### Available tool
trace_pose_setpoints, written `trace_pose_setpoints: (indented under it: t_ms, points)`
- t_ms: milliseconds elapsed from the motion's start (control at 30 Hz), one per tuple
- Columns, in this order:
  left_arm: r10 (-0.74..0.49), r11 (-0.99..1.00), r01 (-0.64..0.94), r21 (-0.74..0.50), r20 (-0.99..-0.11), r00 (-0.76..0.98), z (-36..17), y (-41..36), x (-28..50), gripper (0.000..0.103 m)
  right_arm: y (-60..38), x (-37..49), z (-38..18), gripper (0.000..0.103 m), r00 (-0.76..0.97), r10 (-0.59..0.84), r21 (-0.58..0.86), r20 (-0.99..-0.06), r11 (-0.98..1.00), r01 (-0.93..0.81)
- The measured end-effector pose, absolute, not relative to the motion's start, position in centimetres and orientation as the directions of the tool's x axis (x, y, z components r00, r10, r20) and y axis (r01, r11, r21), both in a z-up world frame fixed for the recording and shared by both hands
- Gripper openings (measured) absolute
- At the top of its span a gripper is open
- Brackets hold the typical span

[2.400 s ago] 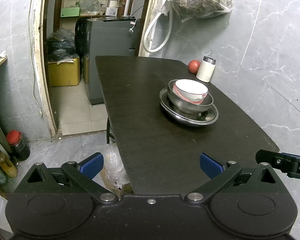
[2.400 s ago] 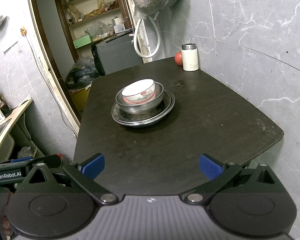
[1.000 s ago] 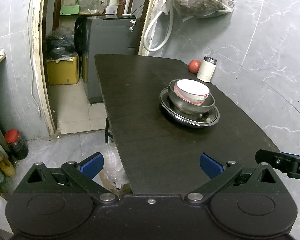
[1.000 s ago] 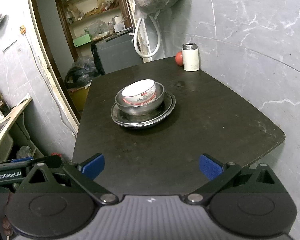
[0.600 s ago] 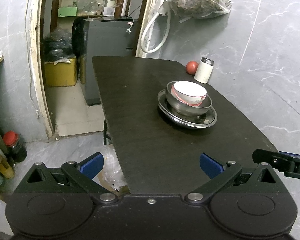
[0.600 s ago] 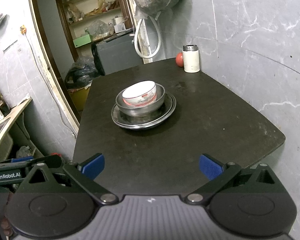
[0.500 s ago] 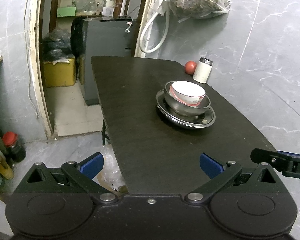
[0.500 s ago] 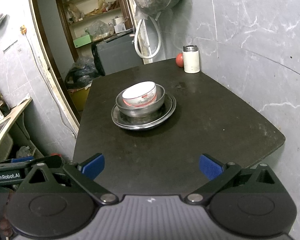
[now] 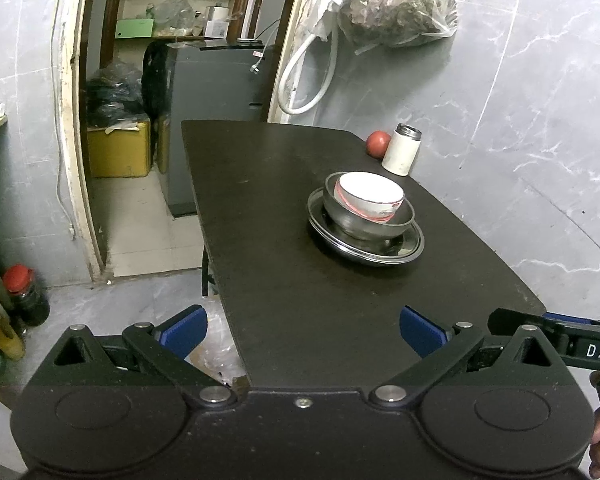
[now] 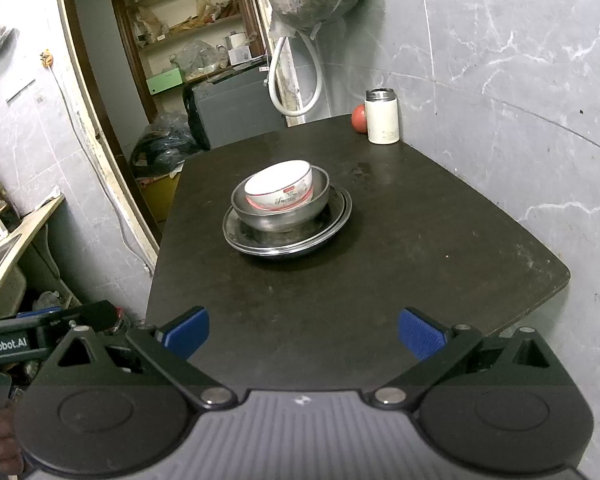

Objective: Organize plates and bowls

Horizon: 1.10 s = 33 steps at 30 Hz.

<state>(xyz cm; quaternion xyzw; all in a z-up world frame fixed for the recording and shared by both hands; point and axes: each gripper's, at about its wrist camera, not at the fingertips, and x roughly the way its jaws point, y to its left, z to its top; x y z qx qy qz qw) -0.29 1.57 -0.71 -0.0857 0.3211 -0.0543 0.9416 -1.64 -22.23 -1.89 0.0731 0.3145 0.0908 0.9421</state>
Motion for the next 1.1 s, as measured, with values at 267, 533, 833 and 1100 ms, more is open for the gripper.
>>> trace_pose_setpoints:
  t_ms: [267, 533, 833, 1100]
  points:
    - [-0.165, 0.977, 0.048, -0.208, -0.591, 0.789, -0.7, 2.0, -0.3, 0.102, -22.1, -1.6, -1.9, 0.103, 0.785, 0.218, 0.19, -0.579, 0.973, -0.13]
    - [-0.169, 0.975, 0.049, -0.215, -0.585, 0.793, -0.8, 2.3, 0.1, 0.102, -21.4, -1.1, -1.7, 0.103, 0.786, 0.213, 0.179, -0.581, 0.975, -0.132]
    - [-0.177, 0.974, 0.055, -0.22, -0.587, 0.79, -0.8, 2.3, 0.4, 0.102, -21.1, -0.8, -1.7, 0.103, 0.784, 0.208, 0.176, -0.585, 0.976, -0.127]
    - [-0.182, 0.972, 0.056, -0.227, -0.59, 0.787, -1.0, 2.3, 0.8, 0.102, -21.0, -0.5, -1.8, 0.103, 0.78, 0.207, 0.177, -0.591, 0.976, -0.124]
